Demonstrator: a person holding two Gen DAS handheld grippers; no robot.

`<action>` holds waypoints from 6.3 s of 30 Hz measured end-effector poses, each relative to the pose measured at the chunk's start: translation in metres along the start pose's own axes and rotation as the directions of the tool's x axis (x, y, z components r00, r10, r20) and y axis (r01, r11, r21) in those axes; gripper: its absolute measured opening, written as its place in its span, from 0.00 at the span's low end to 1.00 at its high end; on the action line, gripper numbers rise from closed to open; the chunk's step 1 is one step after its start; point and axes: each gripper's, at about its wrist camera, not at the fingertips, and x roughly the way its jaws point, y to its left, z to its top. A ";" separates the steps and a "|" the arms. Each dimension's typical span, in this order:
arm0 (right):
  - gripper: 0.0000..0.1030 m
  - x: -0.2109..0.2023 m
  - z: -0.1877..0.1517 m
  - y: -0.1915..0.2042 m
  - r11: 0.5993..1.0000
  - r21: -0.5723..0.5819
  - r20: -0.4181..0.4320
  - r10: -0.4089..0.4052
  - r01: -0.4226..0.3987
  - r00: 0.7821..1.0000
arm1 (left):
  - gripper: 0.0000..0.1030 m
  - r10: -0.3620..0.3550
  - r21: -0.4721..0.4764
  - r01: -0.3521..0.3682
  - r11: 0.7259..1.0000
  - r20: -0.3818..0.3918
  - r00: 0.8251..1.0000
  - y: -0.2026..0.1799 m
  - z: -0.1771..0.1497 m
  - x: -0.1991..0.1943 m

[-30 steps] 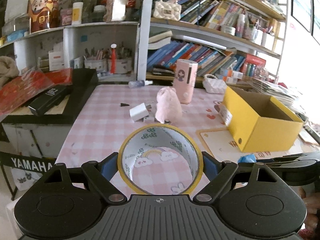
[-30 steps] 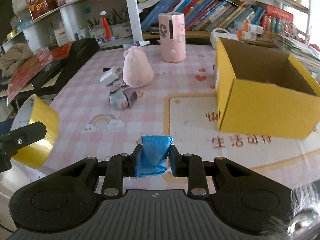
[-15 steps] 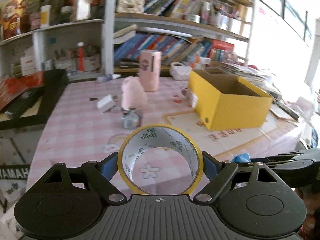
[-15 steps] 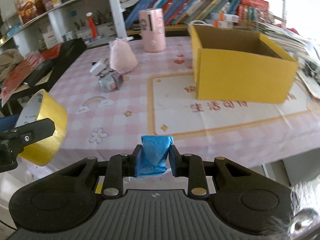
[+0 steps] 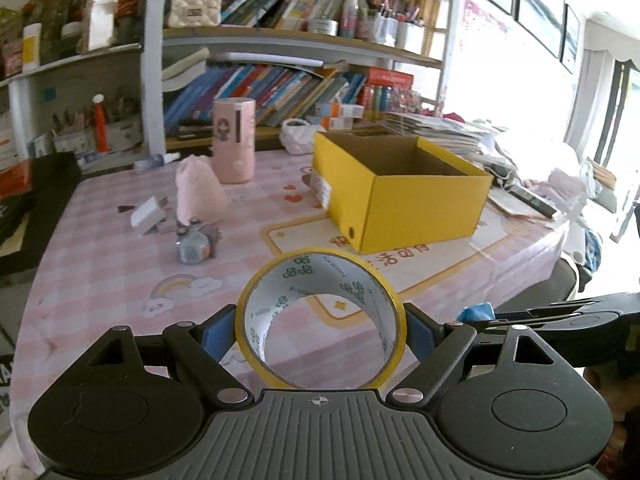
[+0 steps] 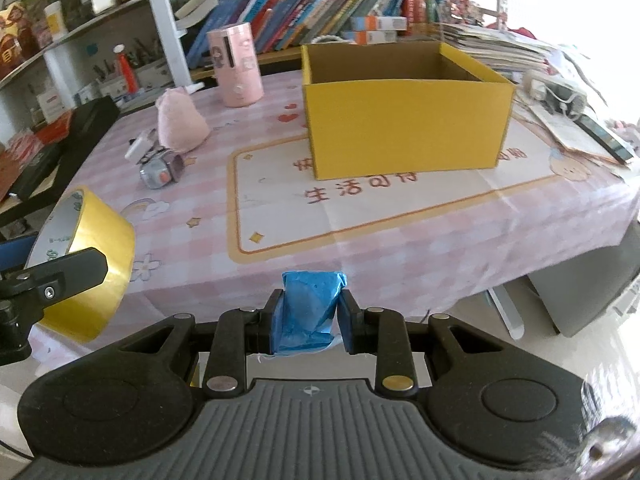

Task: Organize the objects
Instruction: 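Carry the tape roll and blue item with both tools over the yellow box, then lower both tools into the box and open them to drop the items, then withdraw both tools from the box toward the pink pig and grey car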

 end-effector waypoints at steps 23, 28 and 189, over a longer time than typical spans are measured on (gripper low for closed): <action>0.25 0.018 0.020 -0.063 0.993 0.090 -0.034 -0.076 0.078 0.997 | 0.84 -0.070 0.067 0.072 0.995 -0.021 0.997 -0.043 0.026 0.051; 0.25 0.029 0.031 -0.076 0.992 0.096 -0.046 -0.083 0.087 0.996 | 0.84 -0.085 0.087 0.086 0.993 -0.013 0.996 -0.053 0.036 0.065; 0.68 0.045 0.025 0.024 0.973 -0.213 -0.057 0.075 -0.086 0.995 | 0.94 0.296 -0.078 -0.302 0.950 -0.079 0.952 0.012 -0.008 0.016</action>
